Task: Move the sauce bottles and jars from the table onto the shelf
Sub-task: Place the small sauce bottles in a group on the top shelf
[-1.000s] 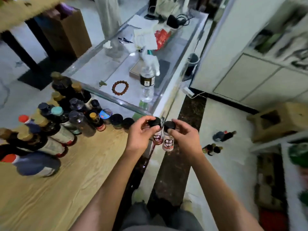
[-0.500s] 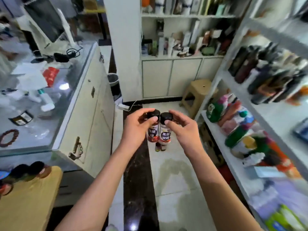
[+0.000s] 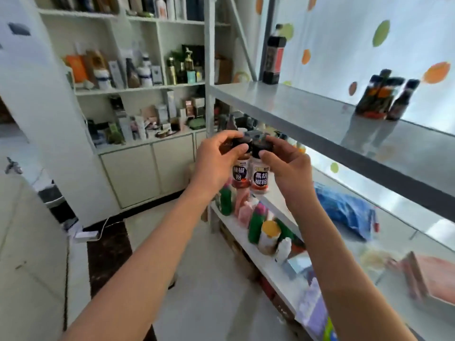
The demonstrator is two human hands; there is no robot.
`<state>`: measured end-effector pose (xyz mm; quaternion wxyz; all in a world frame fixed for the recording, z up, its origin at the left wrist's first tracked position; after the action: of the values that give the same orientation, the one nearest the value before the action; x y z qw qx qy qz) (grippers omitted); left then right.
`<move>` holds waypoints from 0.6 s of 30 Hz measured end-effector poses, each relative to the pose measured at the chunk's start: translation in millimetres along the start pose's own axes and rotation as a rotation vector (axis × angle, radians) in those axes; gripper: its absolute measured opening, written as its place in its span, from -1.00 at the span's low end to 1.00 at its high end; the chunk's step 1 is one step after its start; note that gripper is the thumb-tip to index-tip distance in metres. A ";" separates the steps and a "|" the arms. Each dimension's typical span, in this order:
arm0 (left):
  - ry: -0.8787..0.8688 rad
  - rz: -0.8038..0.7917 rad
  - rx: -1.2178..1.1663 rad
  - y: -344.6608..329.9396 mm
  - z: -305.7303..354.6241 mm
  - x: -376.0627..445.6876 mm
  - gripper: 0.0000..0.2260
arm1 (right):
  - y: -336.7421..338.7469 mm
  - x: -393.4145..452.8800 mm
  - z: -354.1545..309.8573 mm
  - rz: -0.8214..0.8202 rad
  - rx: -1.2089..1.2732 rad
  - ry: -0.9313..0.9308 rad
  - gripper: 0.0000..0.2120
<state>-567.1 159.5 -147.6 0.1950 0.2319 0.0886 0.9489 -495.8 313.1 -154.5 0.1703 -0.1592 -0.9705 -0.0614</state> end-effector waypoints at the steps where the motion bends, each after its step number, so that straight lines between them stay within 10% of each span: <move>1: -0.017 -0.023 -0.005 -13.2 6.1 15.9 -0.78 | 15.8 8.3 -4.4 0.024 -0.014 0.020 -0.73; 18: -0.262 -0.384 -0.214 -167.4 35.8 229.9 -0.83 | 185.0 144.4 -13.9 0.487 -0.396 0.076 -0.70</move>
<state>-682.8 408.8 -66.3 0.4046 0.3097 0.0040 0.8604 -559.1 526.5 -78.9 0.1816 -0.4146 -0.8660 -0.2126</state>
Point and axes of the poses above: each hand's wrist, its own x-axis towards the middle knuckle, its own y-axis out of the back of the hand, z = x × y, the point moved 6 cm from there along x, towards the middle knuckle, and after that the axes turned 11 degrees about -z, right-handed, at the moved point
